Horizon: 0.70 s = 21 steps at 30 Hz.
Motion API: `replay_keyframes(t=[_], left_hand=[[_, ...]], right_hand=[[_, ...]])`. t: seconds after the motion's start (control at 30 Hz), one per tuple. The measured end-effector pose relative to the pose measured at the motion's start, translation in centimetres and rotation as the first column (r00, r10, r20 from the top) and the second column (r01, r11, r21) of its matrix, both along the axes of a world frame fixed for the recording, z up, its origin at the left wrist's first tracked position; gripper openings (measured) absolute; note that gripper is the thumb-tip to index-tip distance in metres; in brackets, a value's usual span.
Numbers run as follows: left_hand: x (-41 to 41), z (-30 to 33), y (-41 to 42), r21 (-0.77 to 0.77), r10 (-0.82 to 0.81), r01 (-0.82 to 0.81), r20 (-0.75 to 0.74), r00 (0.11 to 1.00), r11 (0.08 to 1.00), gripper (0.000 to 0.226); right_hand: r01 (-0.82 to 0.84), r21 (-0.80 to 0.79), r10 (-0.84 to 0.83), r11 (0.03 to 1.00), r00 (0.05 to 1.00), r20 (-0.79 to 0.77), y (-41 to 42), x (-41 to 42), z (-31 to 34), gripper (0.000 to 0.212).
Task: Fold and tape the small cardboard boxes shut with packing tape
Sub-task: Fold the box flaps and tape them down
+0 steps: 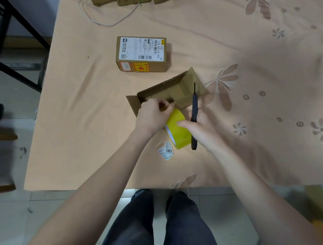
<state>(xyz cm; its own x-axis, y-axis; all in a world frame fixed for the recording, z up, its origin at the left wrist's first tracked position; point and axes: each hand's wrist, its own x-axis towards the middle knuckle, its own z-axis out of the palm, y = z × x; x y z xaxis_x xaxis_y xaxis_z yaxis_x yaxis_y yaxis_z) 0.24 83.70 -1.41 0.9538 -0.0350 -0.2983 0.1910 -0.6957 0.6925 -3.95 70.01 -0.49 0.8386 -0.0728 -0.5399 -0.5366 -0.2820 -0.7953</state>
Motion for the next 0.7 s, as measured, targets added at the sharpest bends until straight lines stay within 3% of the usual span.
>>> replay_keyframes(t=[0.07,0.17,0.27,0.4,0.53,0.7], left_hand=[[-0.2,-0.3,-0.1,-0.028,-0.009,0.008,-0.037,0.999,1.000,0.023],[0.0,-0.2,-0.1,0.011,-0.011,0.011,0.004,1.000,1.000,0.025],[0.3,-0.4,-0.5,0.063,0.007,-0.010,0.044,0.999,0.998,0.024],[0.4,-0.5,-0.8,0.087,-0.013,0.005,0.086,0.996,0.996,0.023],[0.4,-0.3,-1.1,0.036,-0.030,0.024,0.166,0.986,0.999,0.024],[1.1,-0.1,-0.4,-0.062,-0.121,0.125,0.063,0.991,0.990,0.027]], right_hand=[[-0.004,0.003,0.004,1.000,1.000,-0.027,-0.3,-0.6,-0.3,0.033],[-0.031,-0.007,0.032,0.999,0.999,0.037,-0.3,-1.5,-0.6,0.022],[-0.075,-0.165,0.104,0.983,0.980,0.172,0.2,-2.0,-0.4,0.042],[0.052,-0.295,0.044,0.954,0.950,0.309,1.3,-2.1,0.3,0.035],[0.143,-0.335,-0.038,0.931,0.953,0.299,1.8,-2.3,0.1,0.031],[0.136,-0.333,-0.067,0.933,0.975,0.212,1.2,-1.7,-0.6,0.033]])
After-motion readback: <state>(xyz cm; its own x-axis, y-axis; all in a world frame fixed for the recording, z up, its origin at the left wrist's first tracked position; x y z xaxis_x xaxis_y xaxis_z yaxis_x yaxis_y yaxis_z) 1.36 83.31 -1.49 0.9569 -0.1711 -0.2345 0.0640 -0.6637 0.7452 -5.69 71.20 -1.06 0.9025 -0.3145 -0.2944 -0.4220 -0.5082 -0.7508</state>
